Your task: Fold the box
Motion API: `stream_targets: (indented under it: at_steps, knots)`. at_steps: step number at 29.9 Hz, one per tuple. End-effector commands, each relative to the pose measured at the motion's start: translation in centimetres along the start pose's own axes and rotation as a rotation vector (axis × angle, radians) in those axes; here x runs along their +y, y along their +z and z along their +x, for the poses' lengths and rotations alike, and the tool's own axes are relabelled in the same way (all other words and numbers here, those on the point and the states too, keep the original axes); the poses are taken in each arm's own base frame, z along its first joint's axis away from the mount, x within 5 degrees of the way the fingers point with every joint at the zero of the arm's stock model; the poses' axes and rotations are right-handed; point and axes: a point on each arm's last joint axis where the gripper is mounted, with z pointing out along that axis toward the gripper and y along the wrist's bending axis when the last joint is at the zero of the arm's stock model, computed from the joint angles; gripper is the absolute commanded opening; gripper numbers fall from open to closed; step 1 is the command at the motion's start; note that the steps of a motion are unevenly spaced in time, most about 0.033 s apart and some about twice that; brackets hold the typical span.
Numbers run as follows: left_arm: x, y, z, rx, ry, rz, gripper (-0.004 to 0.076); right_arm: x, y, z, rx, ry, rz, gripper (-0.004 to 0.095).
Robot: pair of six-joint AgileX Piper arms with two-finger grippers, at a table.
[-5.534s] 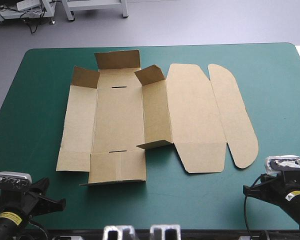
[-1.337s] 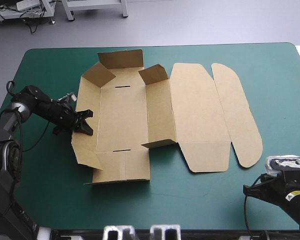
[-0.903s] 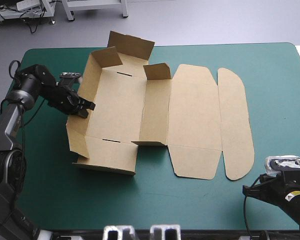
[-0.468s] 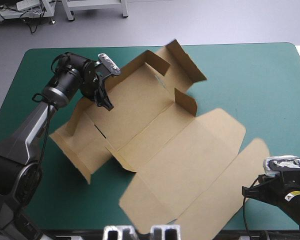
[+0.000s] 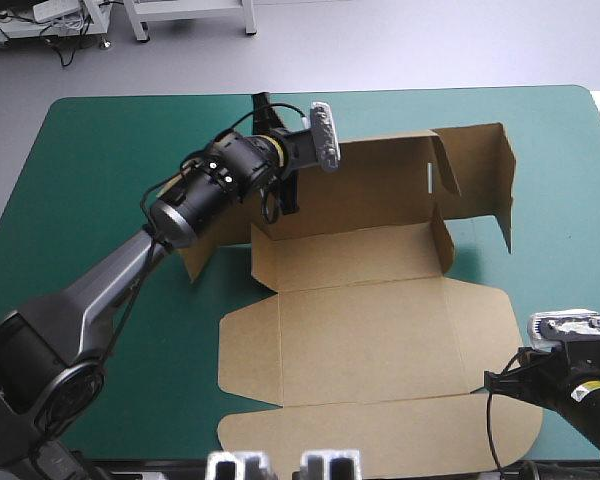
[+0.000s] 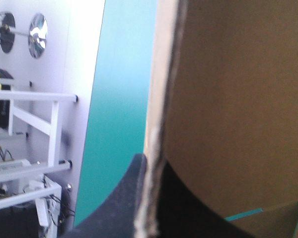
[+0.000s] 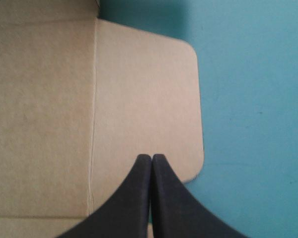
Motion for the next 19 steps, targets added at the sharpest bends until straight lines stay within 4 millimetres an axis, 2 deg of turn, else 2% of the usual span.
stream_targets:
  at_steps: [1, 7, 11, 14, 19]
  knots:
    - [0.6, -3.9, -3.0, -0.140, 0.028, -0.133, -0.0010, 0.1, -2.1, -2.6, -0.135, -0.003, 0.007, -0.0015]
    - [-2.2, -3.4, -4.2, -0.081, 0.126, -0.258, -0.0010, 0.1, -7.0, -6.2, -0.310, 0.046, 0.048, -0.0015]
    - [-3.7, -2.9, -4.3, -0.055, 0.141, -0.345, -0.0010, 0.1, -9.2, -8.7, -0.376, 0.079, 0.054, -0.0015]
    - [-4.8, -2.9, -4.1, -0.063, 0.133, -0.382, -0.0010, -0.2, -9.5, -11.3, -0.392, 0.083, 0.055, -0.0015]
    - [-6.5, -3.4, -3.7, -0.086, 0.136, -0.397, -0.0010, -0.9, -7.9, -16.0, -0.352, 0.107, 0.024, -0.0015]
